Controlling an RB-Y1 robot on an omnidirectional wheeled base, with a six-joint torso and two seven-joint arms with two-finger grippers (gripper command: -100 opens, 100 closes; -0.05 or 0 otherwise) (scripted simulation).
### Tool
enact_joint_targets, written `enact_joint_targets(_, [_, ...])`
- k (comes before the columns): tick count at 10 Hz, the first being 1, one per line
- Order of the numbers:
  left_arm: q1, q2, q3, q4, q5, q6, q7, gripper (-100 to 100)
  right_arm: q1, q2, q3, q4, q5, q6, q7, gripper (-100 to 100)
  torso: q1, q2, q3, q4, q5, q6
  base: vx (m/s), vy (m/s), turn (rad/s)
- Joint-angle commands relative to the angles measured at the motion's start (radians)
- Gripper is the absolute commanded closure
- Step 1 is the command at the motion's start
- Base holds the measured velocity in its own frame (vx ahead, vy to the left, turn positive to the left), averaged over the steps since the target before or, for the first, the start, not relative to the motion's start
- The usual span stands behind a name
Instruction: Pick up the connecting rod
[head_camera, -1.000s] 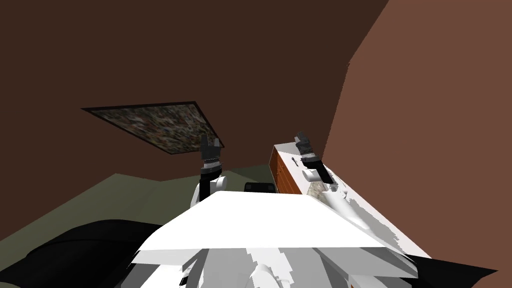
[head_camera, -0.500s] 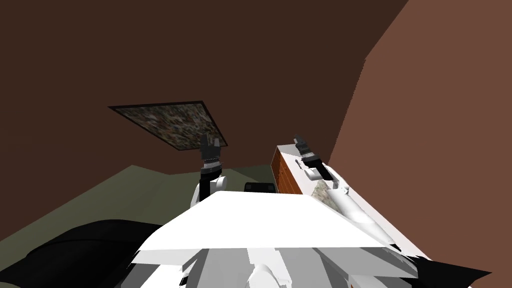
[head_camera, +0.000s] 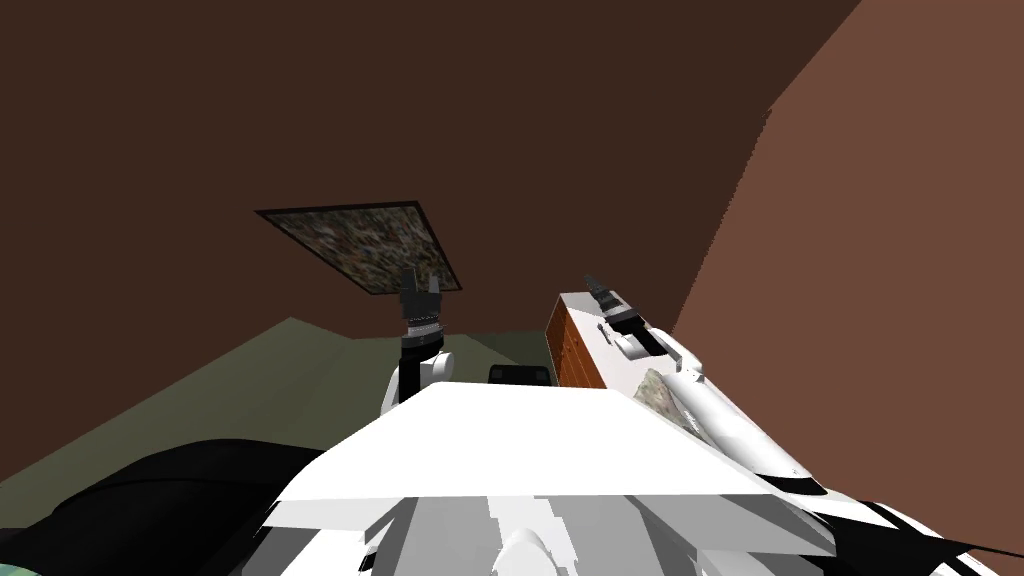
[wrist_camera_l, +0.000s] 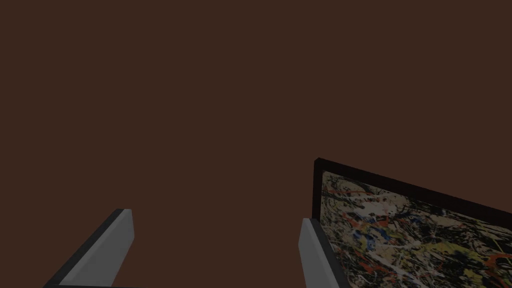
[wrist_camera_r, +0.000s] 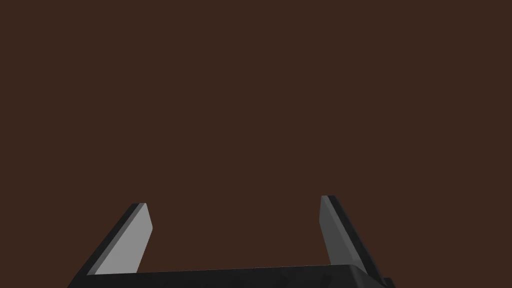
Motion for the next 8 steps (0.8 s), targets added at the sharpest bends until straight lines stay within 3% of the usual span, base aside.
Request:
enact_joint_targets(1, [0.0,0.0,0.0,0.0,0.0,0.0,0.0,0,-0.009,-0.024,0.011,0.05,0.006,-0.005,0.002,-100,0.0,0.0,0.0,0.0,0.0,0.0,0.013,0.001,0.094])
enact_joint_targets(4, [0.0,0.0,0.0,0.0,0.0,0.0,0.0,0,-0.027,-0.105,0.056,0.153,0.039,-0.005,0.01,-100,0.0,0.0,0.0,0.0,0.0,0.001,0.016,0.002,0.117])
enact_joint_targets(5, [0.0,0.0,0.0,0.0,0.0,0.0,0.0,0,-0.027,-0.109,0.056,0.165,0.039,-0.005,0.01,-100,0.0,0.0,0.0,0.0,0.0,0.0,0.019,-0.001,0.072])
enact_joint_targets(6, [0.0,0.0,0.0,0.0,0.0,0.0,0.0,0,-0.033,-0.149,0.081,0.194,0.057,-0.005,0.011,-100,0.0,0.0,0.0,0.0,0.0,0.001,0.023,0.002,0.13])
enact_joint_targets(7, [0.0,0.0,0.0,0.0,0.0,0.0,0.0,0,-0.033,-0.149,0.081,0.219,0.057,-0.005,0.011,-100,0.0,0.0,0.0,0.0,0.0,0.0,0.019,-0.002,0.071])
enact_joint_targets(8, [0.0,0.0,0.0,0.0,0.0,0.0,0.0,0,-0.036,-0.187,0.108,0.254,0.077,-0.004,0.011,-100,0.0,0.0,0.0,0.0,0.0,0.001,0.021,0.004,0.098])
